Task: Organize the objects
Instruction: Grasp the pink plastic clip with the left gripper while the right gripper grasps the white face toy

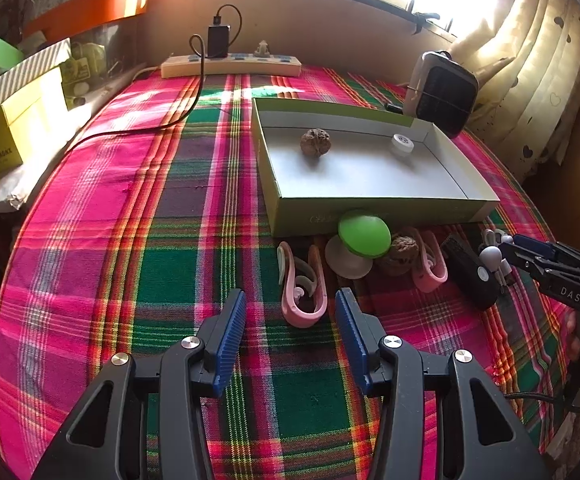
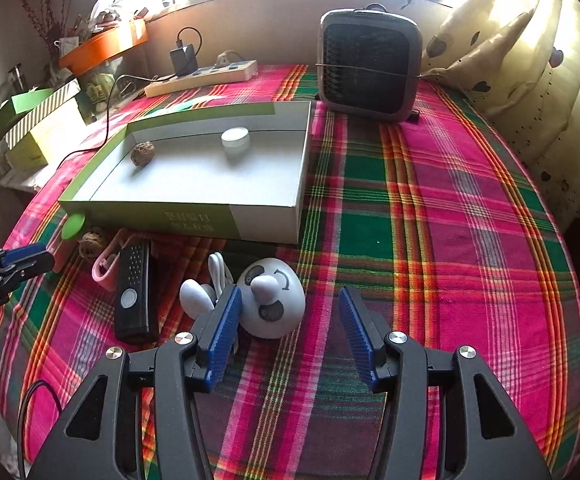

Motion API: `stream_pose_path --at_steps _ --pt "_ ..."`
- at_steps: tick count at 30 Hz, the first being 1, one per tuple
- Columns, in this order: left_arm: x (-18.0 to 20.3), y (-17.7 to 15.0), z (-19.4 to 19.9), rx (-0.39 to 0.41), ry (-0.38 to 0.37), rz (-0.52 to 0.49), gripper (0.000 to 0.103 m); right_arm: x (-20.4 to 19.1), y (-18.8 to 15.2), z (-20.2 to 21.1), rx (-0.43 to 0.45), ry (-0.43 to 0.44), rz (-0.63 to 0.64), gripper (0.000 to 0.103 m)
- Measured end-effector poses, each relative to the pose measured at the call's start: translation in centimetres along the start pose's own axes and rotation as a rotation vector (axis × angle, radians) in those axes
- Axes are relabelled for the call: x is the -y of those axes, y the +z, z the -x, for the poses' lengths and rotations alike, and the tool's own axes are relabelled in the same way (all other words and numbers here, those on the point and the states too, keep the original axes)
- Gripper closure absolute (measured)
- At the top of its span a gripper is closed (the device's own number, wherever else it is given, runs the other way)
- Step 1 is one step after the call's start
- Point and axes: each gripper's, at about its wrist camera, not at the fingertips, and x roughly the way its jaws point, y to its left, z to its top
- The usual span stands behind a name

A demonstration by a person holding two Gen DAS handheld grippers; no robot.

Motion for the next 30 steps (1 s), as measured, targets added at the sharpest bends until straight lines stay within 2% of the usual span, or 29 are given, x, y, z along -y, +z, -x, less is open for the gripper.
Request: stream_pose_path --at_steps 8,13,30 --pt "0.2 0.4 -0.6 -0.010 0.006 -0.012 0.058 -0.1 0.5 -0.8 -0.010 0.008 0.013 0.051" --pt "0.2 0.6 -0.9 -0.011 0.014 -0.020 0.058 0.2 0.4 -1.3 -0.027 -0.057 0.028 0.051" --pt "0.4 0.8 -1.5 0.014 0.081 -0.047 0.058 0.6 0.3 -1.1 -0.019 -0.088 0.006 0.051"
